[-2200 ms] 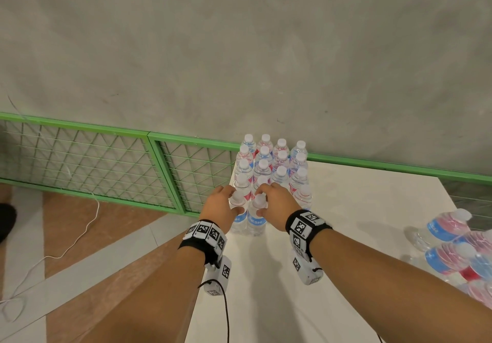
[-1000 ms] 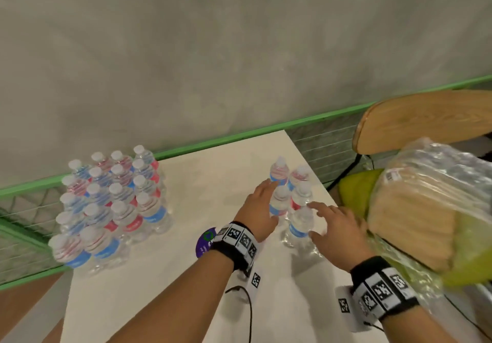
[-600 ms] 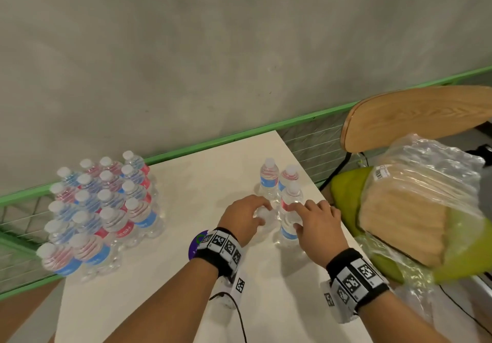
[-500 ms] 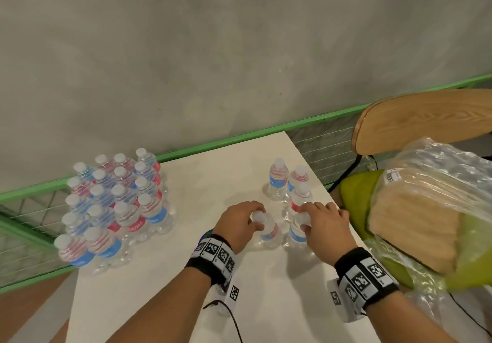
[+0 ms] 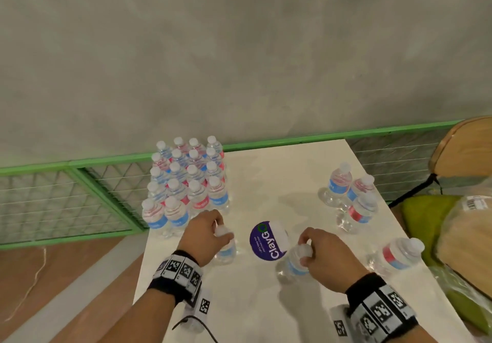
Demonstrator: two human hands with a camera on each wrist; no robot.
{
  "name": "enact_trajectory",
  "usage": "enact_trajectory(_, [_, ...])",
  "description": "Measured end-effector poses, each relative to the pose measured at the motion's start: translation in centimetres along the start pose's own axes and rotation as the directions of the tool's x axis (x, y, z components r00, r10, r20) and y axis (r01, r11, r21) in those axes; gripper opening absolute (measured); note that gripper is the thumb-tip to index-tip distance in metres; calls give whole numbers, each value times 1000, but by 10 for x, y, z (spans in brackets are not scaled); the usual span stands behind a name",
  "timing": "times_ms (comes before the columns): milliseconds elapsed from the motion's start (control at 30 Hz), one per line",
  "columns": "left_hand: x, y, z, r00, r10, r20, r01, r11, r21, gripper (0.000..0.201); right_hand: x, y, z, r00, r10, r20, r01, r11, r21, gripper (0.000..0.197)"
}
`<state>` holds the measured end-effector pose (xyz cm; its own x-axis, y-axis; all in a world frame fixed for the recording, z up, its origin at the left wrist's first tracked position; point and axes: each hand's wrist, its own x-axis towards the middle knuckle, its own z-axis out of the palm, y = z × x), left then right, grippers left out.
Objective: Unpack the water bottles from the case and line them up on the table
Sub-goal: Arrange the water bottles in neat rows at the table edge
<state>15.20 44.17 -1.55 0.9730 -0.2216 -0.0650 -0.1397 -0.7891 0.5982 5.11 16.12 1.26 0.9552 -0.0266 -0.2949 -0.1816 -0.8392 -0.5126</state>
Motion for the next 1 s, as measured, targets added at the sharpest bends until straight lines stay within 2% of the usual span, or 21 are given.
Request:
enact_trajectory(133, [10, -30, -25, 998, -54, -25, 56, 995, 84, 26, 3, -34, 28, 989, -118, 86, 113, 992, 55, 23])
enact_trajectory(300, [17, -43, -41, 995, -85, -57, 95, 976, 198, 33, 6, -70, 54, 963, -248, 109, 252, 968, -21, 26])
enact_trajectory(400, [14, -41, -48, 996, -39, -86, 57, 974, 219, 35, 8, -78, 62, 963, -250, 96, 252, 968, -11, 27])
enact_trajectory(467, [14, -42, -53, 1000, -21, -24, 27, 965, 261, 38, 8, -82, 66, 964, -253, 83, 254, 967, 1, 27])
enact_trajectory(567, [20, -45, -56, 995, -46, 83, 22, 961, 275, 32, 8, -85, 69, 964, -258, 65, 258, 966, 3, 27])
enact_trajectory(767, [39, -45, -52, 999, 1, 44, -14, 953, 301, 31, 12, -90, 71, 965, -259, 37, 258, 966, 16, 28])
enact_trajectory(1000, [59, -47, -57, 996, 81, 46, -93, 888, 450, 37, 10, -89, 76, 967, -256, 17, 255, 967, 19, 27])
